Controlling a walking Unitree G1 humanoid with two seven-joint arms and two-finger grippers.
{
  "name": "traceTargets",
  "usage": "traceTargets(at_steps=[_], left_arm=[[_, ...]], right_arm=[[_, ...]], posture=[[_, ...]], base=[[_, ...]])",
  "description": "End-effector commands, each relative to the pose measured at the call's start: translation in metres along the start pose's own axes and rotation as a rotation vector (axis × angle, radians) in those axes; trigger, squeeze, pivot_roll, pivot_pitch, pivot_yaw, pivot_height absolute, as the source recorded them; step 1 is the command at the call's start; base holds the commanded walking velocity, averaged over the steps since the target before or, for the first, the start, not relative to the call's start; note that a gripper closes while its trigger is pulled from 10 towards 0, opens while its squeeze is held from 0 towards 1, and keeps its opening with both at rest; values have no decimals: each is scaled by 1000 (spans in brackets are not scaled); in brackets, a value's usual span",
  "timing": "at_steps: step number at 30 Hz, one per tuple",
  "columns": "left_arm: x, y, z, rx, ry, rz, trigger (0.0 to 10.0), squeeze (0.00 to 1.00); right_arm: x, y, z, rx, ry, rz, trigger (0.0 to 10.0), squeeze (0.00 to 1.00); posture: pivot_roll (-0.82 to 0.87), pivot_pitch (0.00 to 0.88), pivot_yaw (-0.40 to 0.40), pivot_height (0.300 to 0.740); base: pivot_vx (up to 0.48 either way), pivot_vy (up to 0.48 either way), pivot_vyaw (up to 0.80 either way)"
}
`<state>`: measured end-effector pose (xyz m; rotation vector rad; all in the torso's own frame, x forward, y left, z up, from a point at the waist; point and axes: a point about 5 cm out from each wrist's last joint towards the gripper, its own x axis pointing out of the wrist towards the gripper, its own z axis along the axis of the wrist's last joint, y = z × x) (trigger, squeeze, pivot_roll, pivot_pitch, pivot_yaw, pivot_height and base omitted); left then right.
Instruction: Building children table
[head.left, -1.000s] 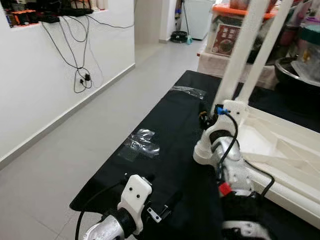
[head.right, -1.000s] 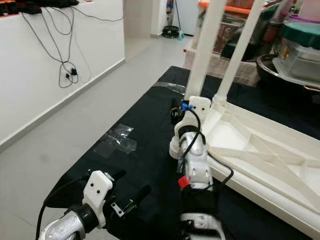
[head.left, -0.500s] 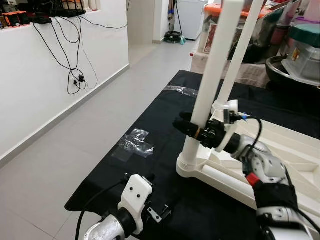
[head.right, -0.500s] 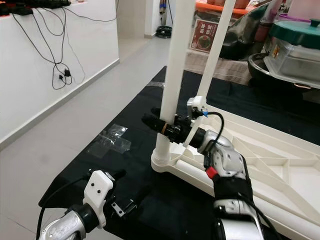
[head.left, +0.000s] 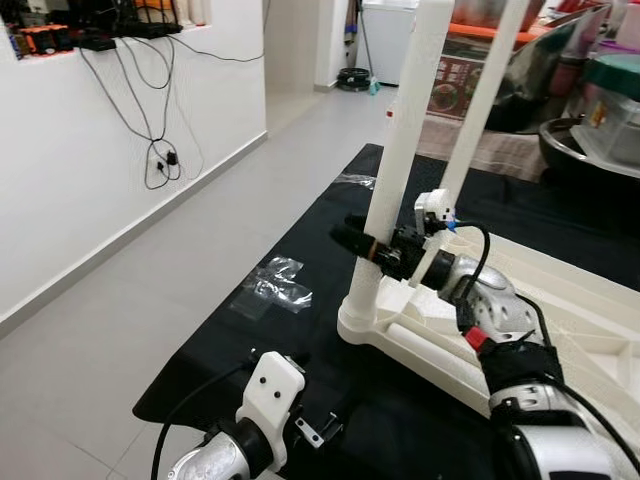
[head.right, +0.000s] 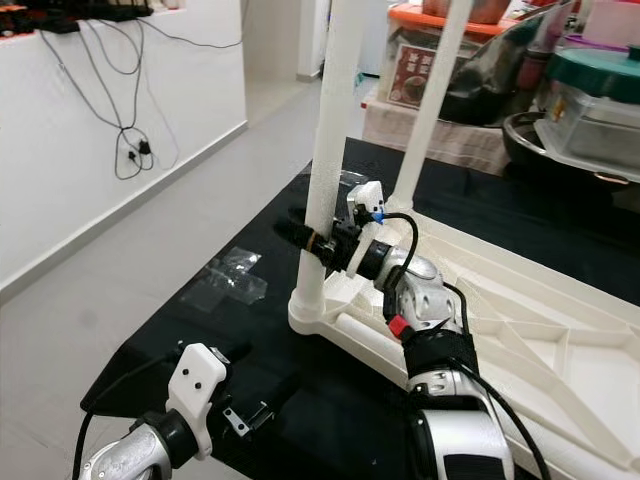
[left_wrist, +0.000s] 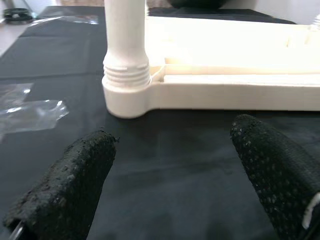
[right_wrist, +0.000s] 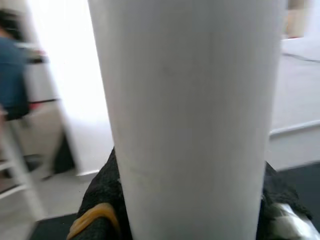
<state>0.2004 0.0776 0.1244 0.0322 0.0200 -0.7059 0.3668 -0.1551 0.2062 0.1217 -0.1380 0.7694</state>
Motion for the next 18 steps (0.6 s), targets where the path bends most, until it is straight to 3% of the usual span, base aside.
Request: traceTargets(at_steps=[1, 2, 3, 4, 6, 9, 10, 11, 16, 18], left_arm=[[-1, -1, -3, 0, 15, -10, 10000, 0], [-1, 0, -2, 0, 14, -11, 10000, 0], [-1, 0, -2, -1, 14, -12, 10000, 0], [-1, 0, -2, -1, 14, -12, 10000, 0], [-1, 1, -2, 0, 15, -16, 10000, 0], [-1, 1, -2, 0, 15, -16, 10000, 0], [-1, 1, -2, 0, 15, -17, 10000, 0], [-1, 1, -2, 0, 16, -16, 10000, 0], [-1, 1, -2, 1, 16, -14, 10000, 0], [-1, 1, -2, 1, 16, -14, 10000, 0]], right_arm=[[-7, -7, 0, 15, -16, -74, 0, 0], [-9, -12, -1, 5, -8, -186, 0, 0], [-15, -21, -4, -25, 15, -383, 0, 0], [-15, -21, -4, -25, 15, -383, 0, 0], [-42, -32, -10, -127, 77, -847, 0, 0], [-42, -32, -10, -127, 77, -847, 0, 0], [-57, -25, -9, -150, 75, -1067, 0, 0], [-66, -17, -9, -155, 70, -1194, 0, 0], [-62, 6, -13, -127, 68, -1262, 0, 0], [-62, 6, -13, -127, 68, -1262, 0, 0]], posture=[[117, 25, -80, 740], [110, 29, -78, 740], [103, 31, -73, 740], [103, 31, -73, 740], [101, 37, -71, 740], [101, 37, -71, 740], [102, 39, -71, 740], [102, 39, -71, 740], [105, 44, -71, 740], [105, 44, -71, 740]], base=[[0, 0, 0], [0, 0, 0], [0, 0, 0], [0, 0, 0], [0, 0, 0], [0, 0, 0], [0, 0, 0], [0, 0, 0], [0, 0, 0], [0, 0, 0]])
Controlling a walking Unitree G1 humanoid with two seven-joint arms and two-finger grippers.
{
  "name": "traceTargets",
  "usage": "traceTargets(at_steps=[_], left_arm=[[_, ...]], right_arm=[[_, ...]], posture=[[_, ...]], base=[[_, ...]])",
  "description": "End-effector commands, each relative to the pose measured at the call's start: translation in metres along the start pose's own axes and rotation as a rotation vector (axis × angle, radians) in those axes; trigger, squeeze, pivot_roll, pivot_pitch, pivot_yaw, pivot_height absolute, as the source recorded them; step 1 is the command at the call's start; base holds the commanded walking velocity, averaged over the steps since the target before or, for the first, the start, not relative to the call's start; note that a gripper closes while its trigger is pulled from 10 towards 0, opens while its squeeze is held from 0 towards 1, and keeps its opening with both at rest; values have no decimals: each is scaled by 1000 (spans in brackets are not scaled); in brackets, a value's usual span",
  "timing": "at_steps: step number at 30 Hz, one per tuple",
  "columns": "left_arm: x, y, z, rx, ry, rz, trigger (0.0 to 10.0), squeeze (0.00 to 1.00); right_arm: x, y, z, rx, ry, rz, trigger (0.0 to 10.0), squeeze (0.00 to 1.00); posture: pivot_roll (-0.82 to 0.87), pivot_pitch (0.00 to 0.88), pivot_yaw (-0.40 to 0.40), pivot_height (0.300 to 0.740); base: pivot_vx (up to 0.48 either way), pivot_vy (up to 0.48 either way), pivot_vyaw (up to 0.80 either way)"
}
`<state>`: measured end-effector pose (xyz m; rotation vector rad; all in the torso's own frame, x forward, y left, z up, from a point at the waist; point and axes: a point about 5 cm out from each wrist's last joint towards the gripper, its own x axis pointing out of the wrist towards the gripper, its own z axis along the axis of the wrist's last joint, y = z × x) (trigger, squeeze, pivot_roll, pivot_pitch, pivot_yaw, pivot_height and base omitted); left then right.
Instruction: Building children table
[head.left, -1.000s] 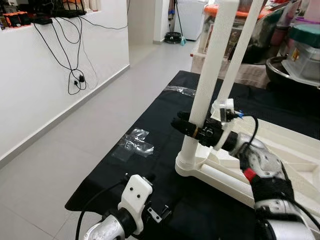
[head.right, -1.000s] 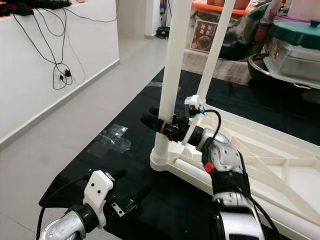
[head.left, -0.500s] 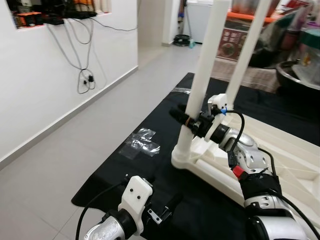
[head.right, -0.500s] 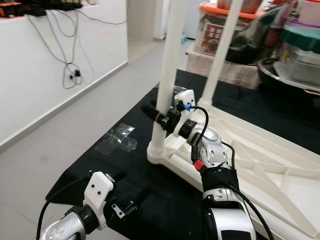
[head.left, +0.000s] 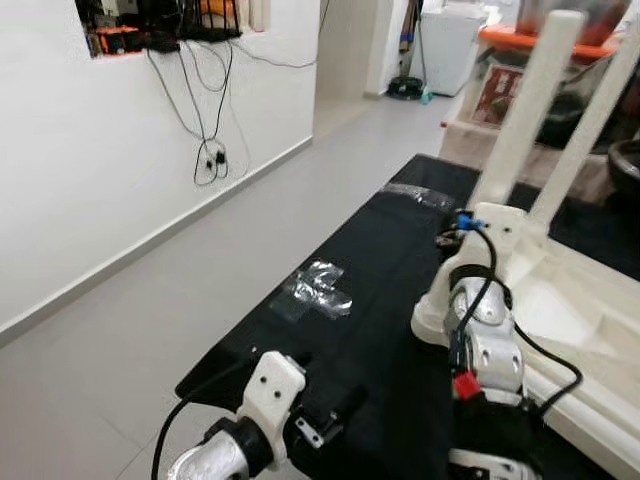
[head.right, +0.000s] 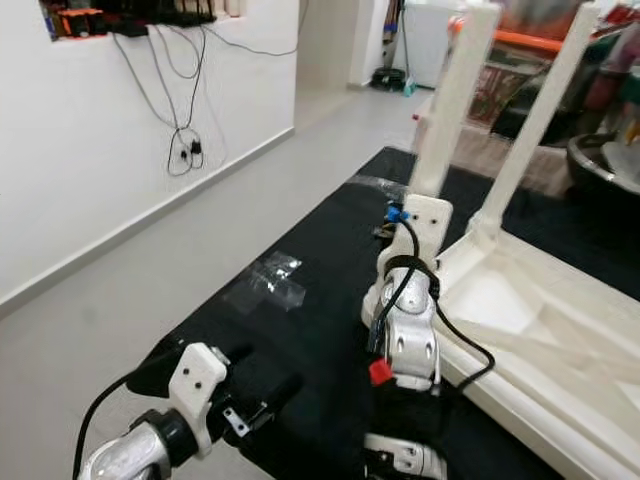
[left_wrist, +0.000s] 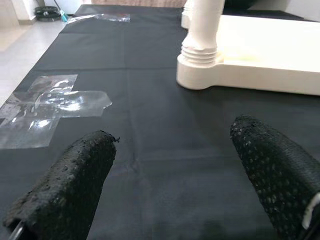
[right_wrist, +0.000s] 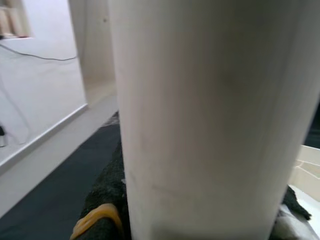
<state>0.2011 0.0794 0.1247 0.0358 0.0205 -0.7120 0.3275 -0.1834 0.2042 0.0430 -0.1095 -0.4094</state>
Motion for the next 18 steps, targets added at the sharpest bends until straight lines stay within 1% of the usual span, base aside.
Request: traceTargets(at_steps=[1, 2, 3, 4, 6, 7, 8, 9, 10, 11, 12, 13, 14, 16, 17, 18], left_arm=[[0, 0, -2, -3, 16, -8, 10000, 0], [0, 0, -2, -3, 16, -8, 10000, 0], [0, 0, -2, -3, 16, -8, 10000, 0], [0, 0, -2, -4, 15, -9, 10000, 0], [0, 0, -2, -4, 15, -9, 10000, 0], [0, -1, -2, -5, 15, -9, 10000, 0], [0, -1, -2, -5, 15, -9, 10000, 0], [1, -1, -2, -6, 14, -9, 10000, 0], [1, -1, -2, -6, 14, -9, 10000, 0], [1, -1, -2, -7, 14, -9, 10000, 0], [1, -1, -2, -7, 14, -9, 10000, 0], [2, -1, -2, -7, 12, -8, 10000, 0], [2, -1, -2, -8, 11, -8, 10000, 0], [2, -1, -2, -8, 11, -8, 10000, 0], [2, -1, -2, -8, 11, -10, 10000, 0], [2, -1, -2, -8, 11, -10, 10000, 0]], right_arm=[[-8, -6, -17, -24, 60, -65, 0, 0], [-8, -6, -17, -24, 60, -65, 0, 0], [-6, 4, -14, -13, 29, 11, 10000, 0], [-3, 13, -11, 32, -9, 108, 10000, 812], [-3, 13, -11, 32, -9, 108, 10000, 812], [0, 19, -8, 83, -42, 193, 10000, 1000], [0, 19, -8, 83, -42, 193, 10000, 1000], [14, 22, -3, 156, -58, 297, 10000, 1000], [14, 22, -3, 156, -58, 297, 10000, 1000], [19, 21, -2, 157, -50, 332, 10000, 1000], [19, 21, -2, 157, -50, 332, 10000, 1000], [25, 23, -3, 244, 6, 466, 10000, 0], [27, 20, -2, 292, 37, 640, 10000, 0], [27, 20, -2, 292, 37, 640, 10000, 0], [26, 15, 0, 343, 41, 807, 10000, 0], [26, 15, 0, 343, 41, 807, 10000, 0]], posture=[[102, 45, -72, 740], [102, 45, -72, 740], [100, 46, -73, 740], [96, 46, -74, 740], [96, 46, -74, 740], [97, 46, -73, 740], [97, 46, -73, 740], [100, 47, -74, 740], [100, 47, -74, 740], [100, 47, -74, 740], [100, 47, -74, 740], [99, 47, -73, 740], [98, 46, -72, 740], [98, 46, -72, 740], [98, 46, -74, 740], [98, 46, -74, 740]], base=[[0, 0, 0], [0, 0, 0], [0, 0, 0], [0, 0, 0], [0, 0, 0], [0, 0, 0], [0, 0, 0], [0, 0, 0], [0, 0, 0], [0, 0, 0], [0, 0, 0], [0, 0, 0], [0, 0, 0], [0, 0, 0], [0, 0, 0], [0, 0, 0]])
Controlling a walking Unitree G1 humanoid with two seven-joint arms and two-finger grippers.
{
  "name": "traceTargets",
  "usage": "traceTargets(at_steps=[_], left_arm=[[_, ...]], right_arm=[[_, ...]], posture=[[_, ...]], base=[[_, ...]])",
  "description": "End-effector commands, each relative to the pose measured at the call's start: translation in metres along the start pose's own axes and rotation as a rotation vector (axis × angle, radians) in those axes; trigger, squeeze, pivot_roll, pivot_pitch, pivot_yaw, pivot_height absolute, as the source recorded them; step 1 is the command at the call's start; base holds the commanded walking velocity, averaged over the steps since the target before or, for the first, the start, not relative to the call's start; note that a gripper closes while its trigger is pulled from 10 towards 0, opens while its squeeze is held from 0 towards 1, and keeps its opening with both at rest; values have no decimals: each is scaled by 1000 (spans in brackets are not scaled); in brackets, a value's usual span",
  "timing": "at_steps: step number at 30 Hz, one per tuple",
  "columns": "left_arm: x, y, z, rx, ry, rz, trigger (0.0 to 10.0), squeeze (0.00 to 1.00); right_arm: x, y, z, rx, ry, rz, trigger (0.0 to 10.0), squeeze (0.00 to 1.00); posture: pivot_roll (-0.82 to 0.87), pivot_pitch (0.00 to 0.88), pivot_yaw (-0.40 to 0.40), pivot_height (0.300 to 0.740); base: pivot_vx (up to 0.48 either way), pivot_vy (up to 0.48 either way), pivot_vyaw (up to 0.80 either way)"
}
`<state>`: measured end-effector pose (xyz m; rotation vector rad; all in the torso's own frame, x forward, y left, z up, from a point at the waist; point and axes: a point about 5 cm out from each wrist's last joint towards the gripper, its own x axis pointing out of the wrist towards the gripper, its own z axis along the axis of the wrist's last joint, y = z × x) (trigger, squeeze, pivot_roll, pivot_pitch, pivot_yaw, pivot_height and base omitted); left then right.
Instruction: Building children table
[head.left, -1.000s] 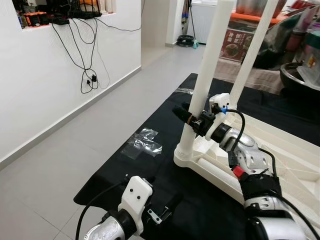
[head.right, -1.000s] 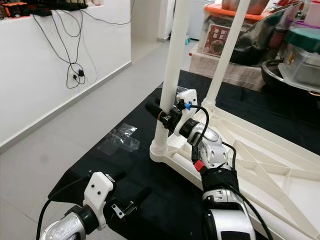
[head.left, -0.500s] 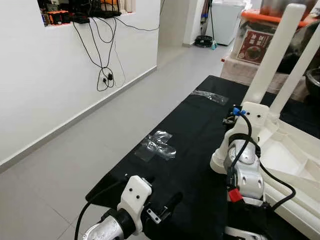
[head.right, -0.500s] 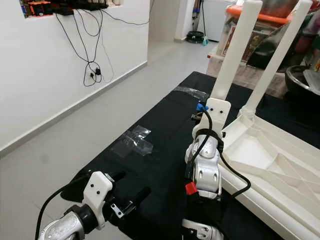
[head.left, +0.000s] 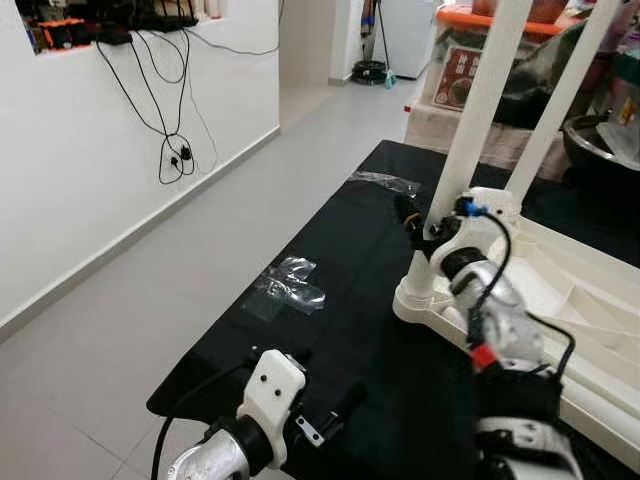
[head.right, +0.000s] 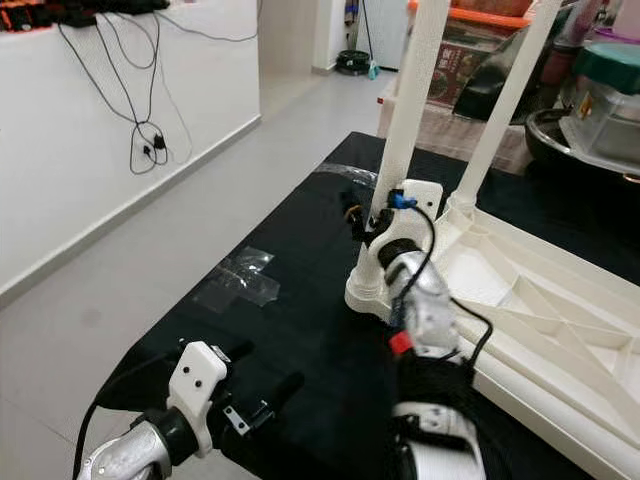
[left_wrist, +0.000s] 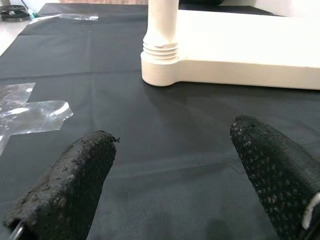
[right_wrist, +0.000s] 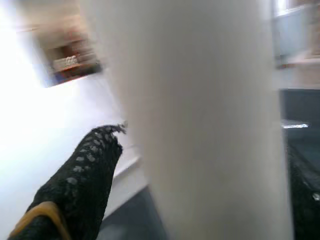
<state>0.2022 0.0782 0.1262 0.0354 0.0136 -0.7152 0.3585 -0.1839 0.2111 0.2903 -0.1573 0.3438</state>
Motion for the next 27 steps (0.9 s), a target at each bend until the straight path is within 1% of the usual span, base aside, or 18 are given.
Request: traceTargets(at_steps=[1, 2, 3, 4, 5, 7, 9, 10, 12, 13, 14, 15, 16, 18, 21, 22, 26, 27], left_arm=[[1, -1, -3, -9, 17, -8, 10000, 0], [1, -1, -4, -8, 18, -7, 10000, 0], [1, -1, -4, -8, 18, -7, 10000, 0], [1, 0, -4, -7, 18, -6, 10000, 0], [1, 0, -4, -6, 18, -5, 10000, 0], [1, 0, -4, -6, 18, -5, 10000, 0], [0, 0, -3, -2, 18, 0, 10000, 0], [0, 0, -3, -2, 18, 0, 10000, 0], [0, 1, -3, -1, 20, 1, 10000, 0], [0, 1, -4, -1, 22, 1, 10000, 0], [-1, 1, -4, -1, 22, 0, 10000, 0], [-1, 1, -4, -1, 22, 0, 10000, 0], [-1, 0, -4, -1, 23, -1, 10000, 0], [-1, 0, -4, -1, 24, -2, 10000, 0], [-1, 0, -5, -1, 27, -2, 10000, 0], [-2, 0, -5, -2, 28, -4, 10000, 0], [-2, -1, -5, -3, 28, -11, 10000, 0], [-2, -1, -5, -3, 29, -13, 10000, 0]], right_arm=[[-8, 7, 1, 89, 23, 287, 10000, 0], [-19, 12, 3, 114, 58, 507, 10000, 0], [-19, 12, 3, 114, 58, 507, 10000, 0], [-25, 15, 4, 140, 83, 651, 10000, 0], [-28, 17, 3, 153, 105, 725, 10000, 0], [-28, 17, 3, 153, 105, 725, 10000, 0], [-22, 20, 1, 142, 139, 798, 10000, 0], [-22, 20, 1, 142, 139, 798, 10000, 0], [-18, 24, -1, 118, 161, 837, 10000, 0], [-12, 27, -5, 84, 191, 856, 5137, 0], [-6, 28, -11, 36, 211, 841, 0, 0], [-6, 28, -11, 36, 211, 841, 0, 0], [-2, 28, -15, 9, 224, 840, 0, 0], [-1, 28, -17, 6, 220, 836, 0, 0], [-4, 26, -15, 23, 198, 856, 0, 0], [-11, 24, -13, 41, 189, 876, 0, 0], [-16, 23, -12, 21, 156, 848, 0, 0], [-17, 24, -10, 2, 128, 815, 0, 0]], posture=[[102, 44, -73, 740], [102, 44, -73, 740], [102, 44, -73, 740], [108, 45, -77, 740], [108, 45, -77, 740], [108, 45, -77, 740], [122, 45, -75, 740], [122, 45, -75, 740], [122, 43, -74, 740], [122, 42, -72, 740], [124, 40, -75, 740], [124, 40, -75, 740], [124, 40, -75, 740], [127, 38, -75, 740], [127, 33, -72, 740], [119, 29, -66, 740], [116, 25, -67, 740], [116, 23, -67, 740]], base=[[0, 0, 0], [0, 0, 0], [0, 0, 0], [0, 0, 0], [0, 0, 0], [0, 0, 0], [0, 0, 0], [0, 0, 0], [0, 0, 0], [0, 0, 0], [0, 0, 0], [0, 0, 0], [0, 0, 0], [0, 0, 0], [0, 0, 0], [0, 0, 0], [0, 0, 0], [0, 0, 0]])
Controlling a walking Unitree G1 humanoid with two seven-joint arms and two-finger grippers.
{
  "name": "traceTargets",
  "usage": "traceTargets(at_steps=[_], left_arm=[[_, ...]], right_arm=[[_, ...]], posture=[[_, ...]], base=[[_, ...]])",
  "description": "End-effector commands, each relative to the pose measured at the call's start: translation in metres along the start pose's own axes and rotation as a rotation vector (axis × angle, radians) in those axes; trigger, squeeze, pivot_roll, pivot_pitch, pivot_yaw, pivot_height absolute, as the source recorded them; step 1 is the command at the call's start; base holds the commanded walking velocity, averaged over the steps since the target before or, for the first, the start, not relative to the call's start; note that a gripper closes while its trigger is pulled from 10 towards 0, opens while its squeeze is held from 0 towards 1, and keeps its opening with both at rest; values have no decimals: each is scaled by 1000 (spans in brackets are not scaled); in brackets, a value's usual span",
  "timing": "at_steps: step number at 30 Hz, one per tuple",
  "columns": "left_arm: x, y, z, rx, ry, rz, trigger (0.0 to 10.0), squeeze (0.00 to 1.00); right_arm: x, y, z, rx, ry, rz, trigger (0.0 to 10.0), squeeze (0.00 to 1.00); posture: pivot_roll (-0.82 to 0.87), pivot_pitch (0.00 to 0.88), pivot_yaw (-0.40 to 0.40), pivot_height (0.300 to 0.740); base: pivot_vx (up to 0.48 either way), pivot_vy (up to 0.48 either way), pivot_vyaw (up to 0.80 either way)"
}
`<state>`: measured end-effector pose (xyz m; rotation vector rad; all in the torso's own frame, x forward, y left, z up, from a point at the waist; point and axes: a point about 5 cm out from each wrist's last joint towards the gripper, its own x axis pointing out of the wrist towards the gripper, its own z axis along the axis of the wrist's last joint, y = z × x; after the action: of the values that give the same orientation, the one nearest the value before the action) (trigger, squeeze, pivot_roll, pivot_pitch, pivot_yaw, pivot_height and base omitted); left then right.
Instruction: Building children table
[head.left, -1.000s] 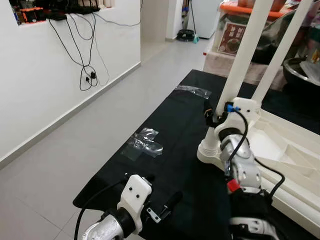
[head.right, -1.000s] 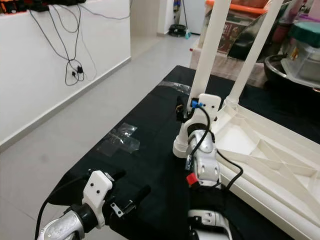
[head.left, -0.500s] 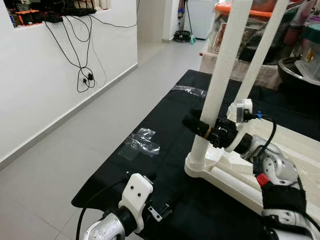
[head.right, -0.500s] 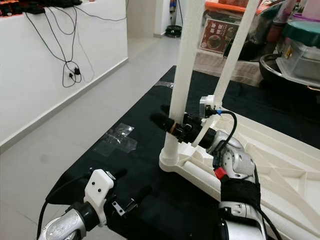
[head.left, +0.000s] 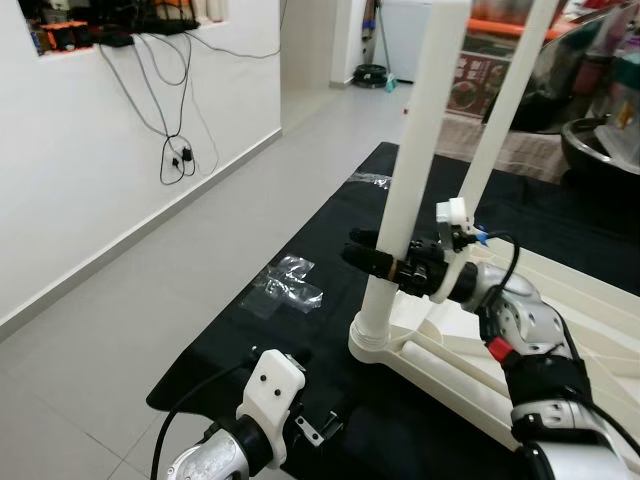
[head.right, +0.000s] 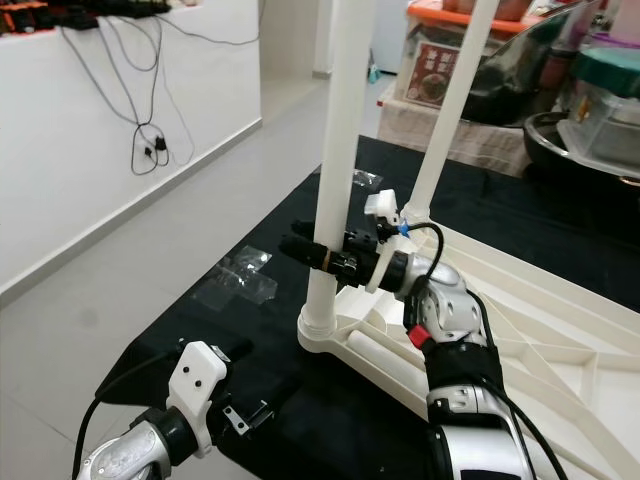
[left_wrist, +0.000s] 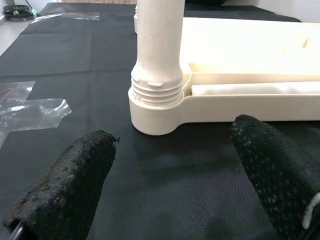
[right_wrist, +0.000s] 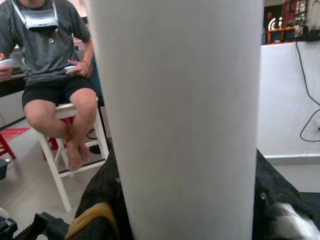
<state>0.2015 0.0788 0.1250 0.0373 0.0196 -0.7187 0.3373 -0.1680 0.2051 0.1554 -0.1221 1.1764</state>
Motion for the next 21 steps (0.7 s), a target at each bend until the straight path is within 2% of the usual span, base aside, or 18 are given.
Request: traceTargets(at_steps=[1, 2, 3, 4, 5, 6, 7, 8, 9, 10, 11, 12, 13, 14, 15, 21], left_arm=[[-1, -1, -4, -2, 23, -9, 10000, 0], [-1, -1, -5, -3, 24, -11, 10000, 0], [-1, -1, -5, -3, 24, -11, 10000, 0], [-1, -1, -5, -3, 24, -12, 10000, 0], [-1, -1, -5, -3, 24, -12, 10000, 0], [-1, -1, -5, -5, 25, -13, 10000, 0], [-1, -1, -5, -5, 25, -13, 10000, 0], [-2, 0, -5, -6, 26, -14, 10000, 0], [-2, 0, -5, -6, 26, -14, 10000, 0], [-1, 0, -5, -7, 26, -16, 10000, 0], [-1, 0, -5, -7, 26, -16, 10000, 0], [-1, 0, -5, -7, 27, -19, 10000, 0], [0, 0, -5, -7, 27, -20, 10000, 0], [0, 0, -5, -7, 27, -20, 10000, 0], [0, 0, -5, -7, 25, -17, 10000, 0], [0, 1, -5, -7, 24, -9, 10000, 0]], right_arm=[[2, 3, -2, 18, -37, -7, 0, 0], [3, -1, -1, -11, -38, -115, 0, 0], [3, -1, -1, -11, -38, -115, 0, 0], [4, -6, 3, -45, -68, -255, 0, 0], [4, -6, 3, -45, -68, -255, 0, 0], [2, -16, 5, -95, -81, -515, 0, 0], [2, -16, 5, -95, -81, -515, 0, 0], [-1, -22, 6, -128, -93, -689, 0, 0], [-1, -22, 6, -128, -93, -689, 0, 0], [-11, -29, 3, -131, -101, -918, 0, 0], [-11, -29, 3, -131, -101, -918, 0, 0], [-28, -30, -1, -179, -63, -1195, 0, 0], [-42, -23, -4, -200, -43, -1406, 0, 0], [-42, -23, -4, -200, -43, -1406, 0, 0], [-56, -8, -9, -217, -9, -1634, 0, 0], [-52, 7, -14, -208, 34, -1727, 0, 0]], posture=[[116, 23, -67, 740], [113, 19, -64, 740], [113, 19, -64, 740], [111, 20, -63, 740], [111, 20, -63, 740], [100, 22, -57, 740], [100, 22, -57, 740], [98, 22, -56, 740], [98, 22, -56, 740], [89, 27, -55, 740], [89, 27, -55, 740], [93, 32, -57, 740], [95, 34, -58, 740], [95, 34, -58, 740], [98, 35, -63, 740], [97, 42, -64, 740]], base=[[0, 0, 0], [0, 0, 0], [0, 0, 0], [0, 0, 0], [0, 0, 0], [0, 0, 0], [0, 0, 0], [0, 0, 0], [0, 0, 0], [0, 0, 0], [0, 0, 0], [0, 0, 0], [0, 0, 0], [0, 0, 0], [0, 0, 0], [0, 0, 0]])
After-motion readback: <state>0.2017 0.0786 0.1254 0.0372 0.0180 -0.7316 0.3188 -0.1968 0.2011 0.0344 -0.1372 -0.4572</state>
